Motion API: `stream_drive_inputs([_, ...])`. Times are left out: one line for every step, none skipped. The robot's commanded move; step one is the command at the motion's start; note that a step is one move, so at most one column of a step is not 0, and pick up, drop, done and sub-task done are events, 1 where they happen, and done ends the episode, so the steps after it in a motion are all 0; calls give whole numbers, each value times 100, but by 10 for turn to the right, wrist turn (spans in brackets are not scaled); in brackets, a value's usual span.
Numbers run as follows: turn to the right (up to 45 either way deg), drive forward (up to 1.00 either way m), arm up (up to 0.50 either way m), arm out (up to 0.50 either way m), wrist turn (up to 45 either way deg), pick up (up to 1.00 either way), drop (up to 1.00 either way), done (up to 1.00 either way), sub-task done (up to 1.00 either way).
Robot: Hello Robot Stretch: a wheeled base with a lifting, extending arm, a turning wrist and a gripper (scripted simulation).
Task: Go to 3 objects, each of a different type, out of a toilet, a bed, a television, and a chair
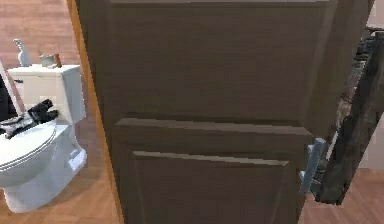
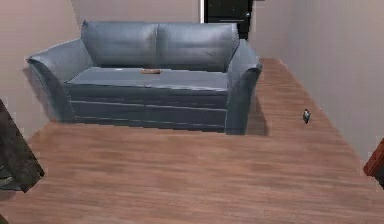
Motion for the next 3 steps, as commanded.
stream_drive_inputs([-360,0,0,0,0,0,0,0,0])
stream_drive_inputs([0,30,0,0,0,0,0,0,0])
stream_drive_inputs([-120,0,0,0,0,0,0,0,0])
